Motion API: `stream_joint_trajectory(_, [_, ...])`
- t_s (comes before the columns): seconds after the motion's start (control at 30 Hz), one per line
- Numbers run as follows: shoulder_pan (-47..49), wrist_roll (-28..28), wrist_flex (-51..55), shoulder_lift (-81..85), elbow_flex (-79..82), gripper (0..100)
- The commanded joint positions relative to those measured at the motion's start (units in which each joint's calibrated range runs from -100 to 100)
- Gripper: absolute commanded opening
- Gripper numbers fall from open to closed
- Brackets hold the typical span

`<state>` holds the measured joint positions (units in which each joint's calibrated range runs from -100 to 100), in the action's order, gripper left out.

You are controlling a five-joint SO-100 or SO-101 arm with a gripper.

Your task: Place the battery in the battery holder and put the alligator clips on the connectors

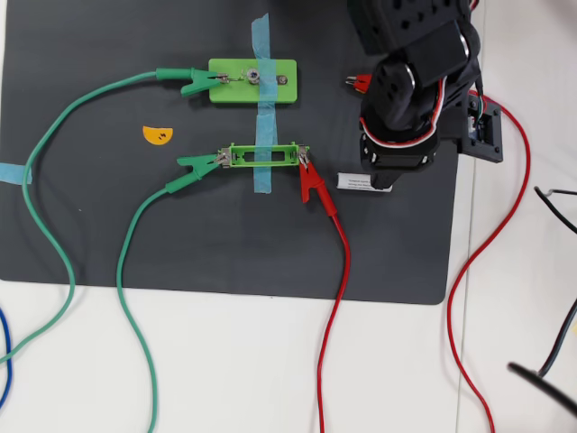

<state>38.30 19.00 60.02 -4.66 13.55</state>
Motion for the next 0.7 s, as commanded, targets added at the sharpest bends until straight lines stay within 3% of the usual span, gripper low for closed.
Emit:
stream_joint_trajectory(0.0, [-0.89, -0.22, -1.36, -1.59, -2.85, 14])
stream_joint_trajectory(0.67, [-4.73, -5.11, -7.12, -7.12, -2.76, 15])
